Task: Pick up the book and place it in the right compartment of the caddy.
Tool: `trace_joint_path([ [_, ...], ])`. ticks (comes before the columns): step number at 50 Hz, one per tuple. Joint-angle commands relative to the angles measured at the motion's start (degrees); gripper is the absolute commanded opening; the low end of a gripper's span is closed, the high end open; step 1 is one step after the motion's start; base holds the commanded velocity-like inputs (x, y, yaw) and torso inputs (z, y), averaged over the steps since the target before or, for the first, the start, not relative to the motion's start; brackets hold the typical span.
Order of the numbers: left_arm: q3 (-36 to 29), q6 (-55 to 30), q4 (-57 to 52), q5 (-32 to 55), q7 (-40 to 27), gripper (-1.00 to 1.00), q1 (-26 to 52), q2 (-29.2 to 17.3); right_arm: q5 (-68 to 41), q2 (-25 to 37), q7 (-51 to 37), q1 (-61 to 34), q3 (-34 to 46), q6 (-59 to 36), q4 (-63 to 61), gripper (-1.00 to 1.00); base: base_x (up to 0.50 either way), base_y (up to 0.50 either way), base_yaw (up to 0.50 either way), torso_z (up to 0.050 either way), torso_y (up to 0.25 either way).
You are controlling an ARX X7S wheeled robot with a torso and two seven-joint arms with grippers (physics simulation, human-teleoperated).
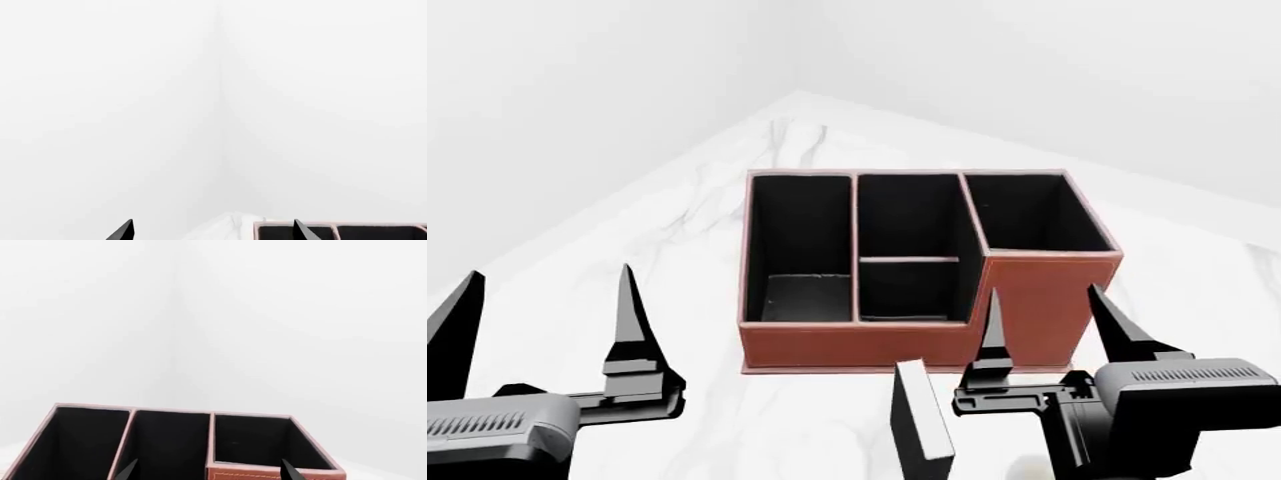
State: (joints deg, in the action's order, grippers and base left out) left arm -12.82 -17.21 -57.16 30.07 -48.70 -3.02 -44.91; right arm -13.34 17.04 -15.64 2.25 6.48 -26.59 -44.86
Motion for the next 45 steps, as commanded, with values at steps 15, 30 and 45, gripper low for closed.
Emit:
trace_joint_path([
  [15,-0.6,0.3,0.1,0.1,-0.8,1.0,0.3,-0.7,-1.5,1.1,-0.6,1.5,0.0,-0.4,-2.3,1.0,0.07,0.04,0.0,0.0,0.0],
  [30,-1.4,0.4,0.3,-0.1,-1.1,1.0,0.5,-0.8,0.9,0.6,-1.4,8.6,5.9,1.6,-5.2,1.0,0.0,0.0,0.0,0.0,0.0],
  [45,-1.6,0.9,0.4,-0.1,-1.4,1.0,0.5,-1.2,2.8,-1.4,-2.1,8.5,10.9,3.5,-2.7,1.0,0.0,0.0,0.0,0.0,0.0],
])
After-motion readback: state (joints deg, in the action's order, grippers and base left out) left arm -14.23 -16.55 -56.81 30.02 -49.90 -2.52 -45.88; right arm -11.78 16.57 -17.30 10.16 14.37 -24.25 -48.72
